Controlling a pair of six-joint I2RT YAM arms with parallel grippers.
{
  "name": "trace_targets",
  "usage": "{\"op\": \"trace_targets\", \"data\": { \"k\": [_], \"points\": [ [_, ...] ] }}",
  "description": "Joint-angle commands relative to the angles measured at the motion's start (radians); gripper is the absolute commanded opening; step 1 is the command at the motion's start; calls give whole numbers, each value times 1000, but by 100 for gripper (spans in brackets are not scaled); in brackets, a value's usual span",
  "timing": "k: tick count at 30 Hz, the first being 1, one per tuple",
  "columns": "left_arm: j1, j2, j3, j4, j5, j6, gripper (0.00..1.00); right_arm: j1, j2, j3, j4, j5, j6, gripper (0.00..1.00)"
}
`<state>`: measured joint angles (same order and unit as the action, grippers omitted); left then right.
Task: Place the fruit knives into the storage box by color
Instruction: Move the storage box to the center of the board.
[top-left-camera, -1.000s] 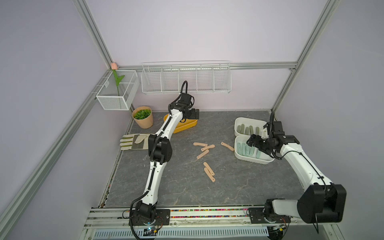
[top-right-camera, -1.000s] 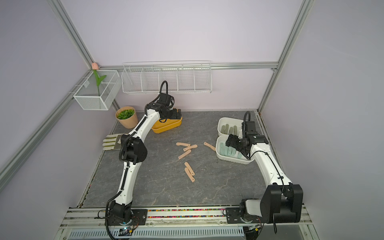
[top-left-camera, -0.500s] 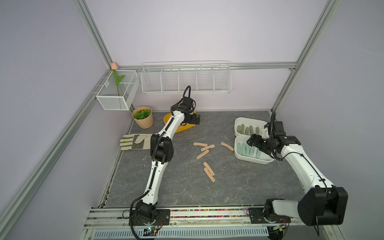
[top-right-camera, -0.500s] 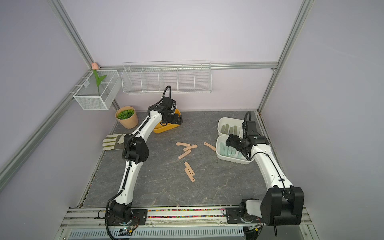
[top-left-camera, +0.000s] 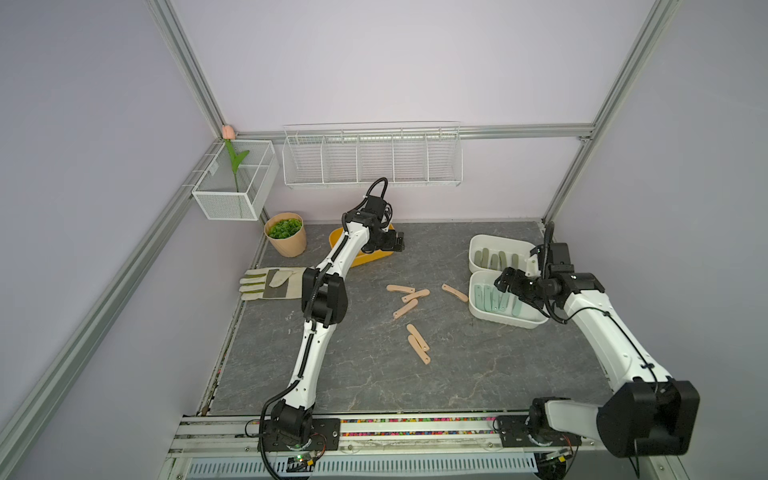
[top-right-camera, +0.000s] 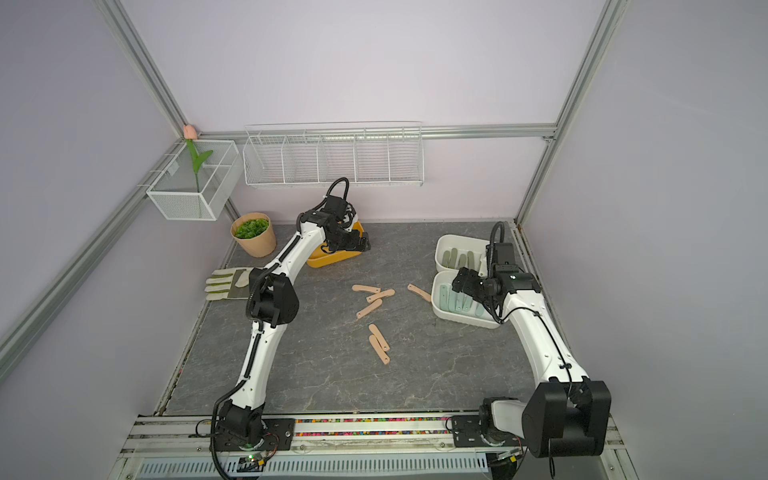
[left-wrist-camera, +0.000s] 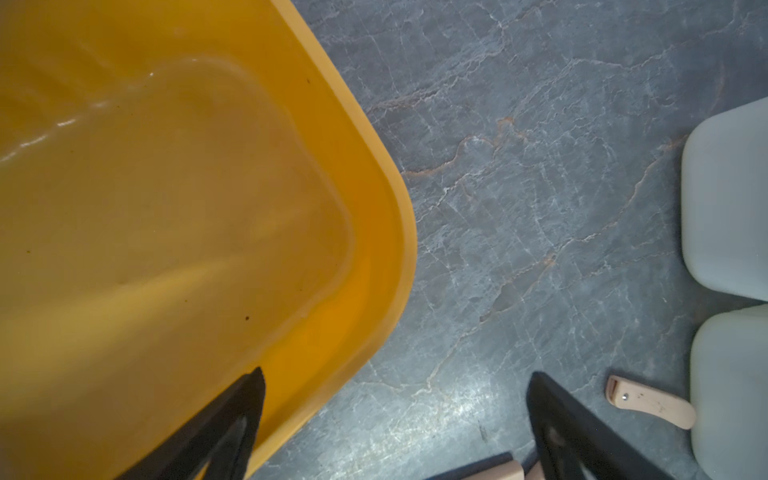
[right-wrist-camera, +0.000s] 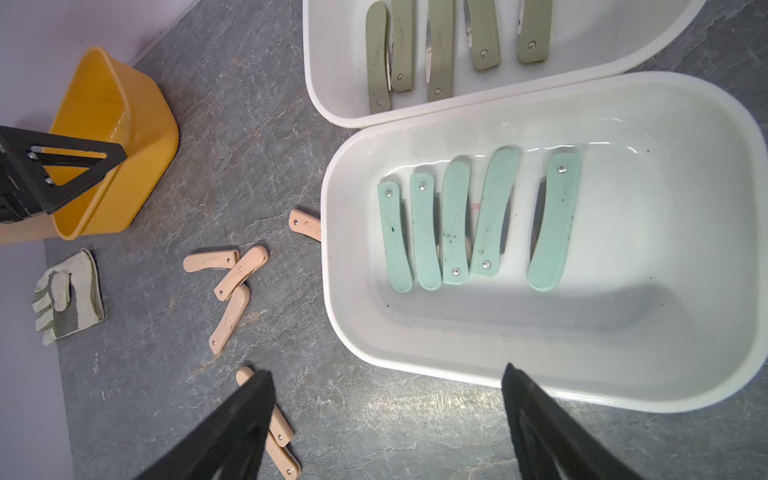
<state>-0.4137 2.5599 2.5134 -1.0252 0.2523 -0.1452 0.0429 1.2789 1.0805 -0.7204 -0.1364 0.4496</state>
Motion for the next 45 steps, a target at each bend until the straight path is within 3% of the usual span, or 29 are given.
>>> {"op": "trace_targets", "data": {
  "k": [1,19,35,45],
  "points": [
    [-10,51,-18,-59,48,-9,99,2,-24,-11,-14,-9,14,89],
    [-165,42,-79,33,143,-64,99,2,-18,-59,22,-18,40,89],
    [-295,0,-153,225,251,-237,99,2,-33,-97,28,-21,37,89],
    [-298,-41,-151,238,250,-254,99,28,-65,-116,44,-112,5,90]
  ]
}}
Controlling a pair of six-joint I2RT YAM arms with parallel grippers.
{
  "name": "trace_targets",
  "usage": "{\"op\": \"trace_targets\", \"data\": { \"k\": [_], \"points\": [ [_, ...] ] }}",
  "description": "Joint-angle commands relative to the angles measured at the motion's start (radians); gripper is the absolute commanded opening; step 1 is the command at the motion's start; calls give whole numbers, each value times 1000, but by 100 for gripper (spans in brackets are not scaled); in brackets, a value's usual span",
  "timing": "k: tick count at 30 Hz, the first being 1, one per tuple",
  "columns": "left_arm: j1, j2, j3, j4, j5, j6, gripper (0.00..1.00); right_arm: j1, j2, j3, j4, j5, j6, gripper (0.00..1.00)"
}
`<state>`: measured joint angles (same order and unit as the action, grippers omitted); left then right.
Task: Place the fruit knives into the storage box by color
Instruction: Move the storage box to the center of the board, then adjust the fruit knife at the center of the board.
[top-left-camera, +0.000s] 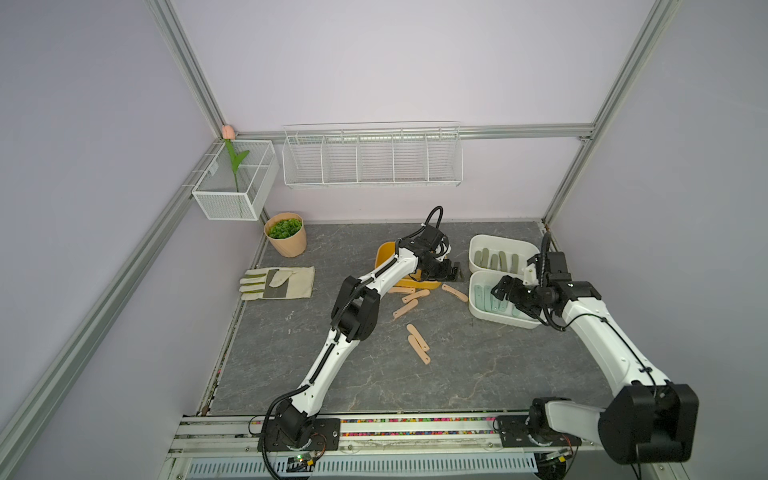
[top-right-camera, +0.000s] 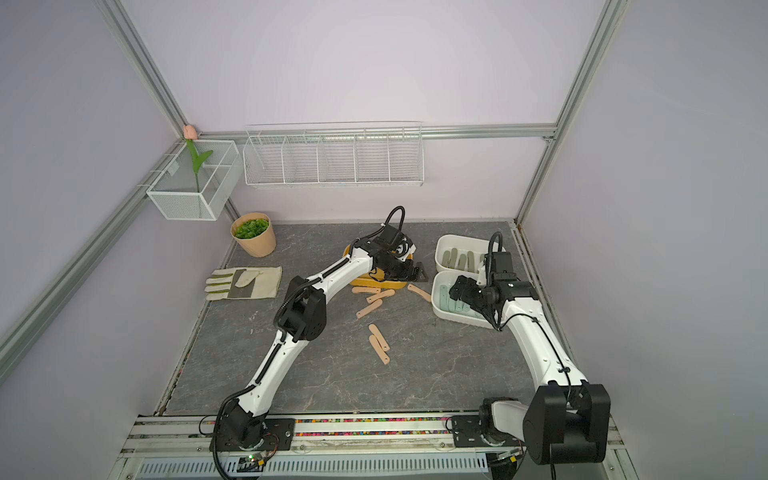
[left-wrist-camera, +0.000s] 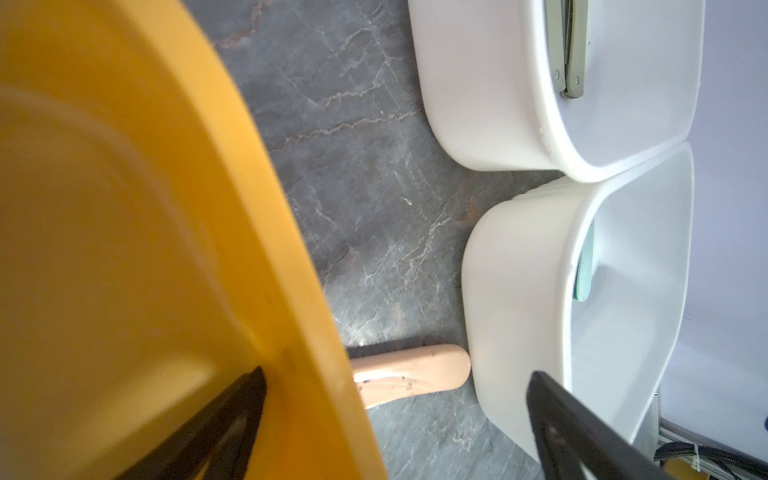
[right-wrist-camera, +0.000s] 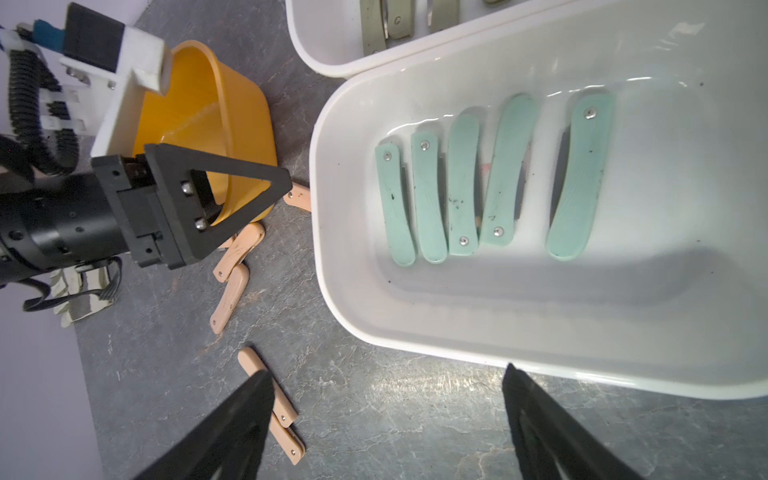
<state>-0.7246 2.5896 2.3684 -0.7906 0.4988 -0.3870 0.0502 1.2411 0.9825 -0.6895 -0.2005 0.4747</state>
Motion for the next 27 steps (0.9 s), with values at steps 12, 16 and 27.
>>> {"op": "trace_targets", "data": {
  "k": [12,16,27],
  "points": [
    [120,-328,-305,195,43,-77,99,275,-54,-48,24,3,-35,91],
    [169,-465,-495,292,32,-98,99,398,-19,-48,21,82,-22,91],
    [325,-831,-989,398,-45,-147,99,710,180,-22,33,278,38,94]
  ]
}}
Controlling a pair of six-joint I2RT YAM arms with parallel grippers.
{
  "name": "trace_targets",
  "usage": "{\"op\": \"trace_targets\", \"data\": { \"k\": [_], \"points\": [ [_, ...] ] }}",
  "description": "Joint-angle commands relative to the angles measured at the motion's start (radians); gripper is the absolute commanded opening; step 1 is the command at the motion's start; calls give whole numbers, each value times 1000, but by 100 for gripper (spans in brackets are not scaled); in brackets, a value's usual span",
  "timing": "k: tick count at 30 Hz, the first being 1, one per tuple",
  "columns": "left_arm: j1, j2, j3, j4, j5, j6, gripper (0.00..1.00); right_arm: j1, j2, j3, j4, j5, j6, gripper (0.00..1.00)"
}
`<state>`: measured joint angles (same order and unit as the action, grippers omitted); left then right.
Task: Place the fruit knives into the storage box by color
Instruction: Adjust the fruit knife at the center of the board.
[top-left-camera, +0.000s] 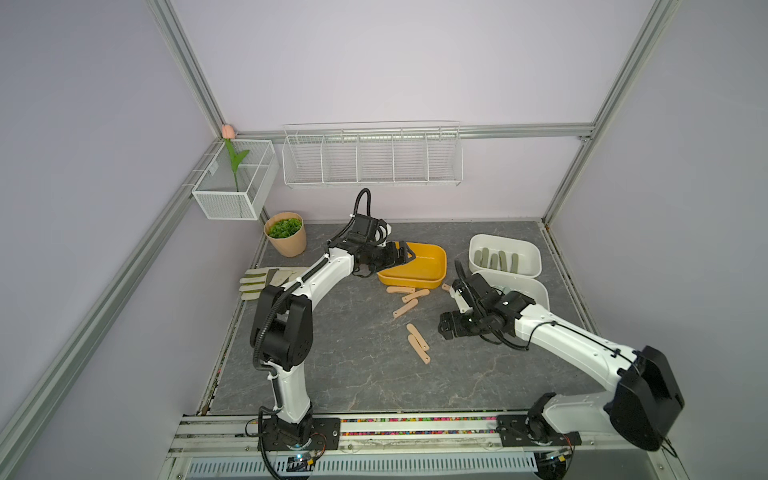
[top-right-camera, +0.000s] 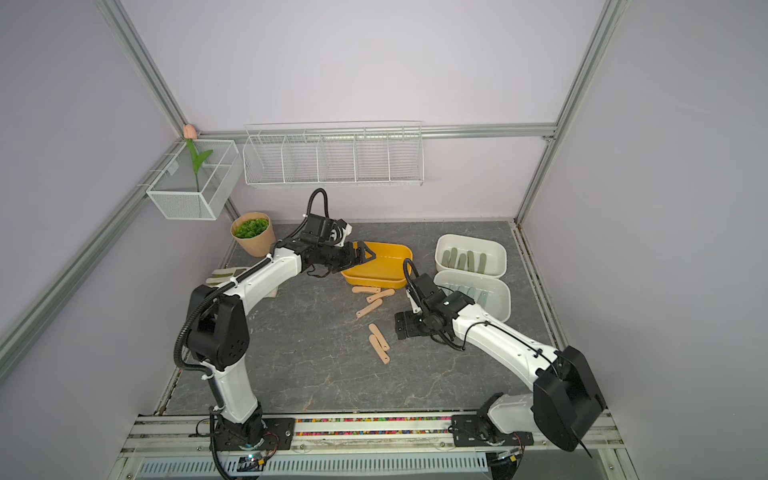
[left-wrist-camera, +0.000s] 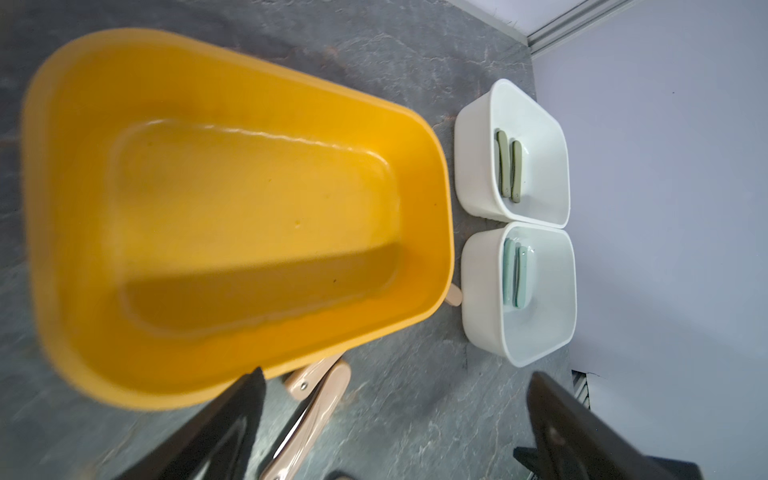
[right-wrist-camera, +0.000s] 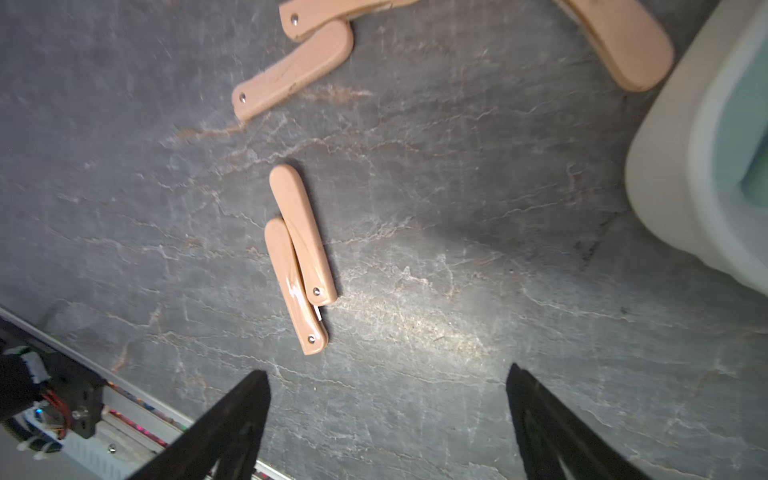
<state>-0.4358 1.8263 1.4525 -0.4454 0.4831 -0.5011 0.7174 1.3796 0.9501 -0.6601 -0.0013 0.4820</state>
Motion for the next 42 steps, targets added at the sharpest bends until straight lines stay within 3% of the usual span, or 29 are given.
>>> {"op": "trace_targets", "data": {
  "k": [1,7,13,31,42],
  "points": [
    [55,-100,-119,70,-25,-43,99,66,68,22,-3,99,35,95],
    [120,-244,-303,120,-9,-60,99,180,207,86,-57,223,57,96],
    [144,-317,-377,116,-5,-45,99,206,275,110,-80,279,81,96],
    [161,-322,-368,74,41,-34,99,244,338,80,-69,253,90,96],
    [161,-356,-380,66,40,-36,99,294,440,188,-77,236,73,96]
  ]
}}
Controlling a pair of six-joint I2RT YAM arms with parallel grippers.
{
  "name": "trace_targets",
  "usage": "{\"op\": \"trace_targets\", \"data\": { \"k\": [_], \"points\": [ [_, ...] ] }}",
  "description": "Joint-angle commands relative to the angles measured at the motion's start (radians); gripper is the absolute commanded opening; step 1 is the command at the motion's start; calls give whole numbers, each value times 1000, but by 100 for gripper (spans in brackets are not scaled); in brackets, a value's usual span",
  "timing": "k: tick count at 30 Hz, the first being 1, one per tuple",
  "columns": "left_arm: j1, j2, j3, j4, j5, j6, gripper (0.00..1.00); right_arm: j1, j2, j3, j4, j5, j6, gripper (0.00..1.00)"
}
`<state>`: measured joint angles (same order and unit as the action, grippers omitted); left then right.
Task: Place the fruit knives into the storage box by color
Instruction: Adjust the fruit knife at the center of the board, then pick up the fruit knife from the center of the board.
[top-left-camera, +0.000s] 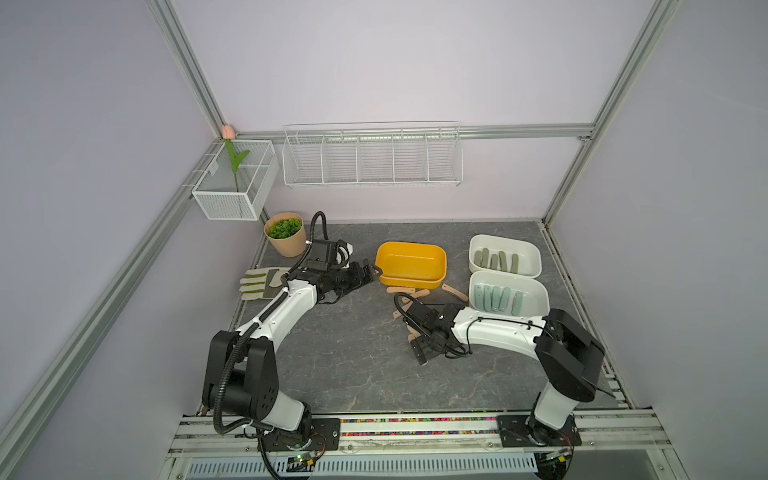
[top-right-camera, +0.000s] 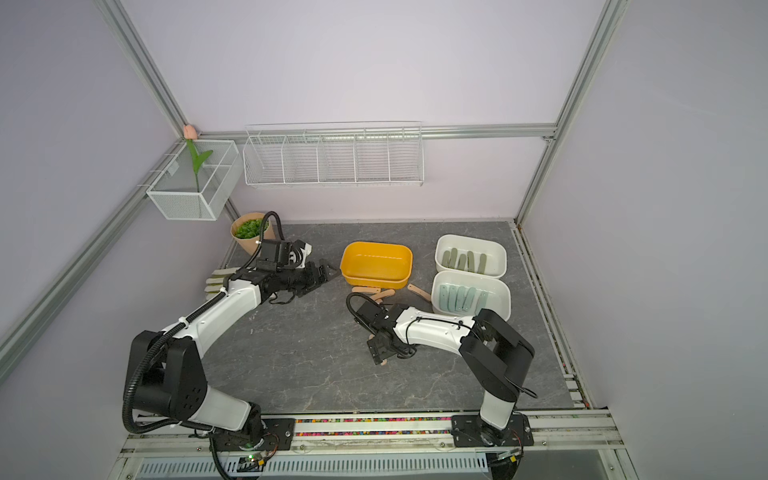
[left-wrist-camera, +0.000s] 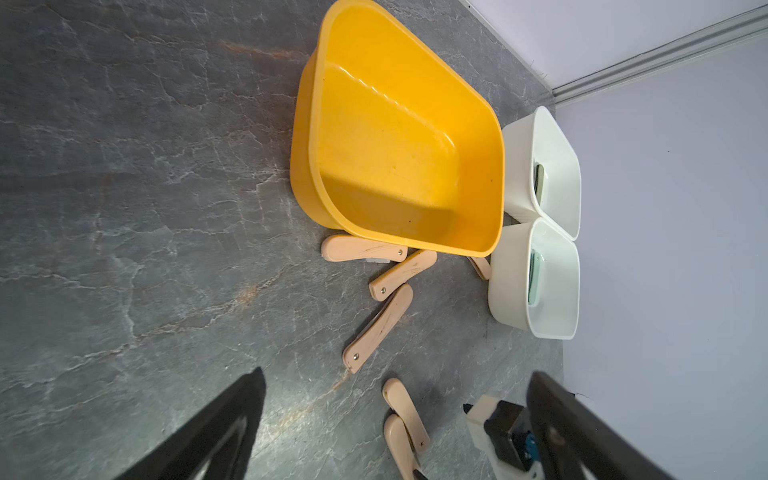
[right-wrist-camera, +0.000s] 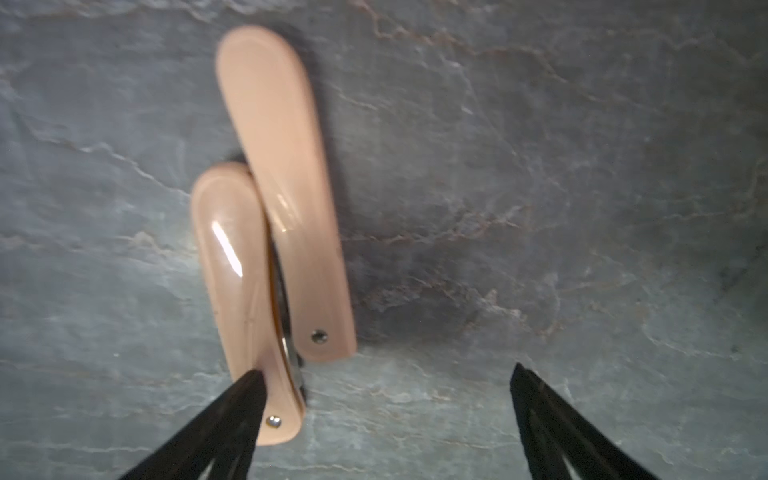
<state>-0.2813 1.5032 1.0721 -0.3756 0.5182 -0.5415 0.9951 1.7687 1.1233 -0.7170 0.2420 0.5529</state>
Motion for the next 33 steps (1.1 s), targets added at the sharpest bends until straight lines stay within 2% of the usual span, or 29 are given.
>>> {"op": "trace_targets", "data": {
  "k": [1,10,23,33],
  "points": [
    [7,-34,0,-5,3,6,99,17,59,23,-19,-8,1,96],
    [7,-41,-5,-13,3,8,99,15,58,71,-36,9,-10,96],
    [7,-58,-20,25,40,-36,100,-17,-124,-11,-48,25,27,96],
    [-26,-171,-92,146,36,-178,99,-17,-90,-66,-23,16,78,96]
  ]
}}
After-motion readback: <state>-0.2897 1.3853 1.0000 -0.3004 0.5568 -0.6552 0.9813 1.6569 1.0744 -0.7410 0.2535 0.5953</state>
